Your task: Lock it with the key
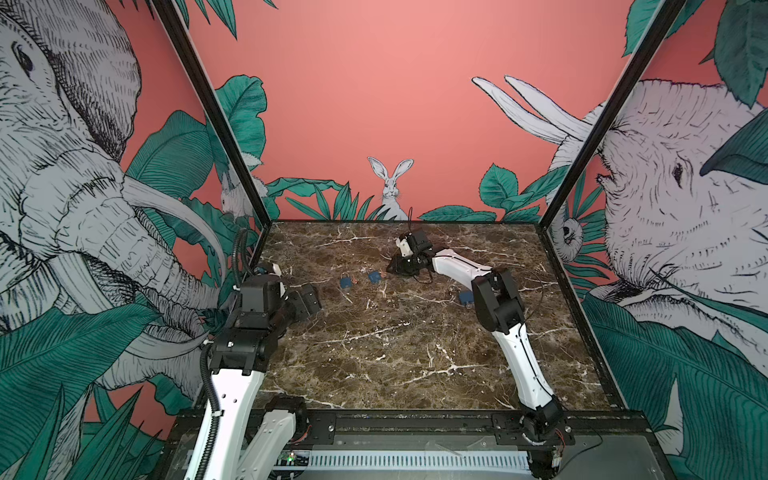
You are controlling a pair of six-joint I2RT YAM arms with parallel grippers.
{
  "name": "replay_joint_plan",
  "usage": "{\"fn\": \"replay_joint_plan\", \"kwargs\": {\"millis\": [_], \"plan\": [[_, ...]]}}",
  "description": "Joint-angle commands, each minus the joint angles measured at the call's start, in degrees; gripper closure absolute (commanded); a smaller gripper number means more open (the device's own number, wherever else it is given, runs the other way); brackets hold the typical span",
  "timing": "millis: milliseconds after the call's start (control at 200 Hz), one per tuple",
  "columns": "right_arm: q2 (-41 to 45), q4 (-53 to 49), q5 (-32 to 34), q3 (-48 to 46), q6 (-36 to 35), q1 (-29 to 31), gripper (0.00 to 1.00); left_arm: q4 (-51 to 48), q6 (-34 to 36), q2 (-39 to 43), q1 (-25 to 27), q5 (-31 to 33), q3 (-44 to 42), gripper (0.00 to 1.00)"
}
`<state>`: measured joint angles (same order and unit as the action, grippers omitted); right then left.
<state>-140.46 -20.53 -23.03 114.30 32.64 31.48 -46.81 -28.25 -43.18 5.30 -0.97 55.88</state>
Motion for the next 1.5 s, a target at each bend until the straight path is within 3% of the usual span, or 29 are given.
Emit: {"fn": "replay_joint_plan", "kwargs": {"millis": [0,75,120,160,180,370,465,545,750,875,1025,1210,1496], "plan": [[2.15,-7.83,3.84,1.89,-3.89,-0.78,0.51,0.14,-0.84,0.94,-0.21,0.96,-0.63,0.01],[3.77,-10.02,4.79,3.17,-5.87,-1.68,0.44,-0.28,-0.50,1.29,-0.25,0.96,-0.60,0.01],[4.94,-10.91,5.26,3.47,-6.55,-2.39,0.27,-0.39,-0.15,1.27,-0.25,0.63,-0.52,0.00],[6.42,-11.31,5.29,3.47,-7.14,-3.22,0.03,-0.65,-0.05,1.30,-0.20,0.61,-0.55,0.01],[7.09,-11.65,5.52,3.52,-7.32,-3.60,0.01,-0.72,-0.10,1.31,-0.21,0.64,-0.53,0.00],[14.71,-17.69,9.68,3.91,-11.82,-6.74,0.01,-0.70,0.63,1.13,-0.21,1.02,-0.86,0.00],[20.62,-19.08,15.07,0.09,-14.03,-7.39,0.01,-1.02,0.69,0.03,-0.21,0.92,-0.57,0.00],[25.84,-19.87,19.39,-4.97,-15.53,-7.66,0.01,-2.66,-1.25,-1.70,-0.20,2.07,-0.19,0.01],[41.31,-13.32,32.95,-27.60,-13.62,-8.09,0.01,0.00,-3.12,-6.91,0.01,-6.34,-2.40,0.00],[47.15,-11.30,29.35,-38.06,-14.09,-9.71,0.01,3.25,-3.92,-9.35,3.70,-4.61,-3.86,0.01],[50.48,-9.35,22.57,-47.17,-14.25,-12.12,0.01,7.45,-4.28,-12.21,16.70,5.90,-3.96,0.00],[49.15,-9.61,21.62,-50.39,-16.86,-13.98,0.01,13.56,-9.02,-19.28,23.18,5.01,-4.61,0.00],[42.48,-10.34,19.35,-48.70,-20.78,-14.39,0.02,20.18,-10.22,-20.72,30.03,15.78,-5.25,0.00]]}}
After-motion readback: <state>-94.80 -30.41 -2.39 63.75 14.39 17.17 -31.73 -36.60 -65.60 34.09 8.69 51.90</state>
